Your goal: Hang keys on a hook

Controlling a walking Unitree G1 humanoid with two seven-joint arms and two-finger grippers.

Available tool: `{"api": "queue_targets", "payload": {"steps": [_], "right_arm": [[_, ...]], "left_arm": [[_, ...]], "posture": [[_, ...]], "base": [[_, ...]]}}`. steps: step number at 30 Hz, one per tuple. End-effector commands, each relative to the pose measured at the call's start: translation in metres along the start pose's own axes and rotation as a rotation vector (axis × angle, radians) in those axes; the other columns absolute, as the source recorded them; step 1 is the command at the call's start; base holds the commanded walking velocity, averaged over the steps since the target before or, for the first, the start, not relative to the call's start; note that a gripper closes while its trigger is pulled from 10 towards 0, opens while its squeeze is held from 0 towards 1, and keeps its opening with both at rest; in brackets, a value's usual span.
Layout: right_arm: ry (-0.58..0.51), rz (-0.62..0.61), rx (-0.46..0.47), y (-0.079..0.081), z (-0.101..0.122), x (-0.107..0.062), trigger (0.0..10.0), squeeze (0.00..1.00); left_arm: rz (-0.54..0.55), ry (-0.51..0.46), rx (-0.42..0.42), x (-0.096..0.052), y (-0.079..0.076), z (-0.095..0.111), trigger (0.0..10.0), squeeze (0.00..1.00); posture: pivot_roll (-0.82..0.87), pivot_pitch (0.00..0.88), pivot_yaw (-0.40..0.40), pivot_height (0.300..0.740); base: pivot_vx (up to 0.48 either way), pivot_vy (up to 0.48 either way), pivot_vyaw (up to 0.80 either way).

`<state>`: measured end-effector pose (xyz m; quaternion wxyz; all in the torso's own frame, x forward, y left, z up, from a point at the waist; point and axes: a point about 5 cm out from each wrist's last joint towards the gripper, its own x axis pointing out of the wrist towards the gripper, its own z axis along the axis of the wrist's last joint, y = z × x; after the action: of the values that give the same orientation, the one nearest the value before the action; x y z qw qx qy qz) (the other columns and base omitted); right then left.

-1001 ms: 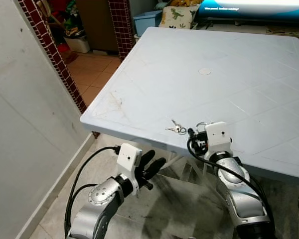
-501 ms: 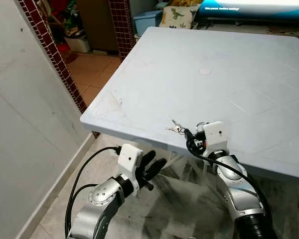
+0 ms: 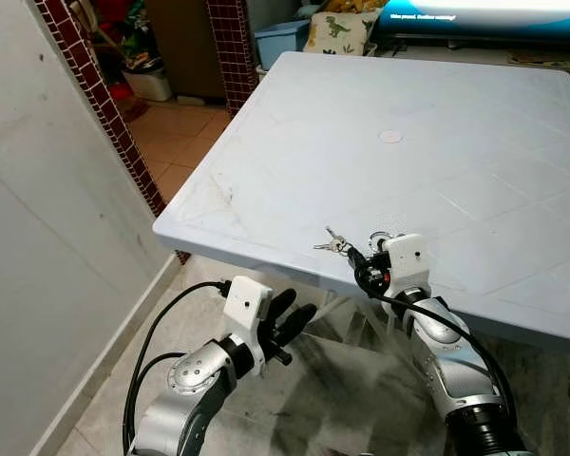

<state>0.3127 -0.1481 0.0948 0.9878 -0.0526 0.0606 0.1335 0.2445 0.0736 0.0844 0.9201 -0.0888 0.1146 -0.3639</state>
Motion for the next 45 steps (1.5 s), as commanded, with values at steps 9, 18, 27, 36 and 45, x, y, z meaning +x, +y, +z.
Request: {"api": "queue_targets", "payload": {"steps": [9, 18, 27, 36, 45], "right_arm": [[0.104, -0.023, 0.009, 0.002, -0.016, -0.004, 0.0, 0.00], [0.106, -0.037, 0.040, 0.000, -0.007, 0.001, 0.0, 0.00], [-0.066, -0.157, 0.004, -0.012, 0.025, 0.000, 0.0, 0.00], [-0.244, -0.201, -0.059, -0.014, 0.064, -0.002, 0.0, 0.00], [-0.194, -0.268, -0.095, -0.026, 0.058, -0.008, 10.0, 1.00]], "left_arm": [[0.003, 0.010, 0.016, -0.003, 0.002, 0.000, 10.0, 0.00], [0.004, 0.011, 0.017, -0.002, 0.002, 0.000, 10.0, 0.00], [0.011, 0.005, 0.020, -0.002, 0.003, 0.001, 10.0, 0.00], [0.006, 0.004, 0.022, 0.000, 0.004, 0.001, 10.0, 0.00], [0.009, 0.004, 0.022, 0.000, 0.004, 0.001, 10.0, 0.00]], "posture": [[-0.10, 0.098, 0.109, 0.740], [-0.10, 0.094, 0.109, 0.740], [-0.10, 0.092, 0.108, 0.740], [-0.11, 0.089, 0.113, 0.740], [-0.11, 0.088, 0.110, 0.740]], "base": [[0.000, 0.000, 0.00], [0.000, 0.000, 0.00], [0.000, 0.000, 0.00], [0.000, 0.000, 0.00], [0.000, 0.000, 0.00]]}}
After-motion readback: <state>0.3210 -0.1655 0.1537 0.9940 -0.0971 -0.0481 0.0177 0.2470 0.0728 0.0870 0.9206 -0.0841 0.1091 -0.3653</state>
